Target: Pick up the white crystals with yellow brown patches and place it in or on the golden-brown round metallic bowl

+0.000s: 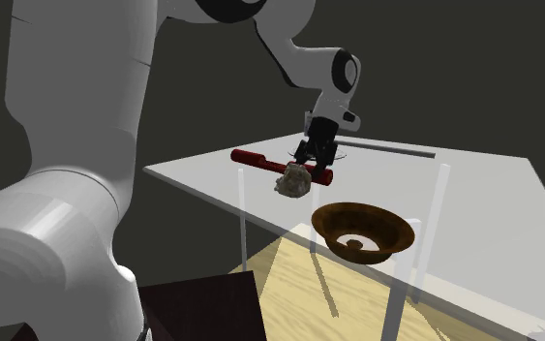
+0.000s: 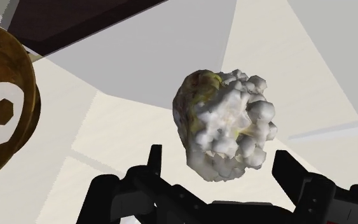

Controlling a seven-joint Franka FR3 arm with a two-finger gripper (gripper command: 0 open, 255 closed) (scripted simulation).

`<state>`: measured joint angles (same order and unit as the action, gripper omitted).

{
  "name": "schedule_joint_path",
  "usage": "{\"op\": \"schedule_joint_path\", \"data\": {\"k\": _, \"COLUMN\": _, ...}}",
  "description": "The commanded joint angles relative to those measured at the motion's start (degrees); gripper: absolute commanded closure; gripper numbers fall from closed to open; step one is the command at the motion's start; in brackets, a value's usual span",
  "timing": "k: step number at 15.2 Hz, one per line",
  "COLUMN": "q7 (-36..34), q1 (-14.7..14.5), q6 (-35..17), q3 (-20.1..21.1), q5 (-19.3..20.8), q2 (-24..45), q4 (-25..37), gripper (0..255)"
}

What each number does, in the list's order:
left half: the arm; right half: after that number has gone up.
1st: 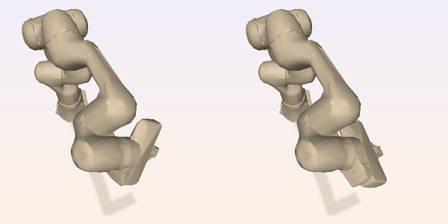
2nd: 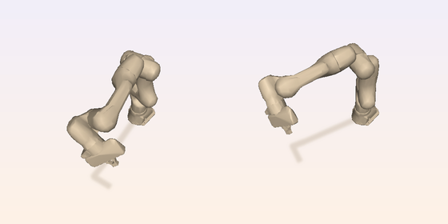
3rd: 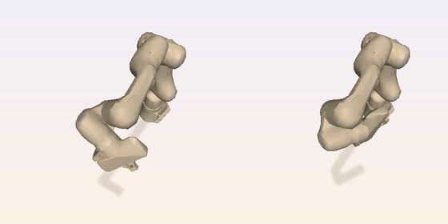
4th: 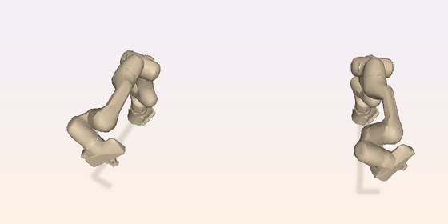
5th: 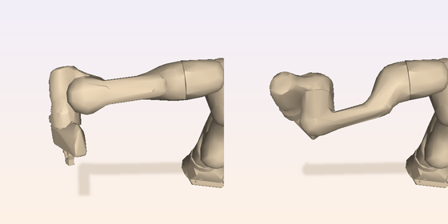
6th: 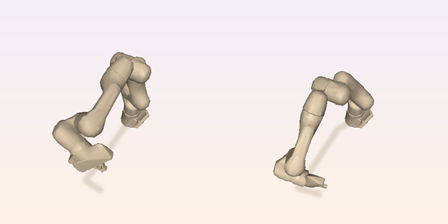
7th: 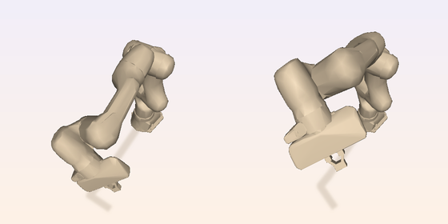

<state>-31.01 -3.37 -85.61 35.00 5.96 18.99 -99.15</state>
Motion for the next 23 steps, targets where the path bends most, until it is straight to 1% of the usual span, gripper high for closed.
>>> {"op": "schedule_joint_path", "data": {"k": 1, "q7": 0.0, "q1": 0.0, "q6": -0.3, "q3": 0.0, "q5": -0.1, "q2": -0.1, "q4": -0.4, "gripper": 0}}
{"op": "schedule_joint_path", "data": {"k": 6, "q7": 0.0, "q1": 0.0, "q6": -0.3, "q3": 0.0, "q5": -0.1, "q2": -0.1, "q4": -0.4, "gripper": 0}}
{"op": "schedule_joint_path", "data": {"k": 7, "q7": 0.0, "q1": 0.0, "q6": -0.3, "q3": 0.0, "q5": -0.1, "q2": -0.1, "q4": -0.4, "gripper": 255}}
{"op": "schedule_joint_path", "data": {"k": 16, "q7": 0.0, "q1": 0.0, "q6": -0.3, "q3": 0.0, "q5": -0.1, "q2": -0.1, "q4": -0.4, "gripper": 255}}
{"op": "schedule_joint_path", "data": {"k": 23, "q7": 0.3, "q1": 0.1, "q6": 4.5, "q3": 0.4, "q5": -0.9, "q2": -1.6, "q4": 3.2, "gripper": 255}}
